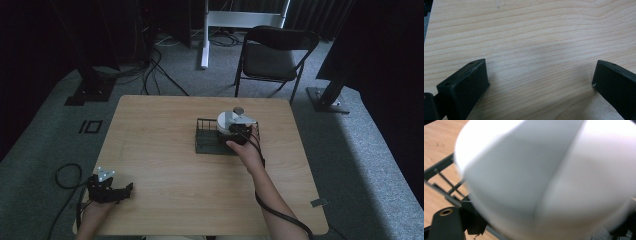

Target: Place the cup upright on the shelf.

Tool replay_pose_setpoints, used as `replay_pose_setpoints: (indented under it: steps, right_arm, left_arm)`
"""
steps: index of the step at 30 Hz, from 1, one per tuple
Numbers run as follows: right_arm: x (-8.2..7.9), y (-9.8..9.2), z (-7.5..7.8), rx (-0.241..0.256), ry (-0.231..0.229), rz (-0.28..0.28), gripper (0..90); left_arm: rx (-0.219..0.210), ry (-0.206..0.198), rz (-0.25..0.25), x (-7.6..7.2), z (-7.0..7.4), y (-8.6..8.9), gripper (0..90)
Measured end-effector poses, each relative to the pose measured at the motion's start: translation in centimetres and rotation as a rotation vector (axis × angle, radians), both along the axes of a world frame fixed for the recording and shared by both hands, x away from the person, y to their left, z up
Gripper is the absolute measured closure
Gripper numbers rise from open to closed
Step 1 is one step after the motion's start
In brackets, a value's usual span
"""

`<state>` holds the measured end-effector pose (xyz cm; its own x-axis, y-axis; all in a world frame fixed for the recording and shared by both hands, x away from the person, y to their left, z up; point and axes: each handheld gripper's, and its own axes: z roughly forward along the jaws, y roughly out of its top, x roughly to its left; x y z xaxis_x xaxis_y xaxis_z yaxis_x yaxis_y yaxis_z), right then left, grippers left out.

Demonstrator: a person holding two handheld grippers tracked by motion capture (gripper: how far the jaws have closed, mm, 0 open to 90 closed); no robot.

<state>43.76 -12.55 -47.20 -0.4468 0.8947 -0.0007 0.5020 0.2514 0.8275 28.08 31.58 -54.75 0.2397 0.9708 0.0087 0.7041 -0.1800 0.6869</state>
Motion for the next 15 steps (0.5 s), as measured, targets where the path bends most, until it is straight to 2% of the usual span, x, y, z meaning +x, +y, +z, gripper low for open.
replay_pose_setpoints:
  steps: [8,15]
  right_arm:
    - [-0.7,-1.0,0.1,0.055,0.002,0.004,12.7]
    - [-1.3,-1.5,0.1,0.085,-0.018,0.023,12.8]
  left_arm:
    - [0.0,0.0,0.0,0.0,0.0,0.0,0.5]
    - [0.0,0.0,0.0,0.0,0.0,0.0,0.6]
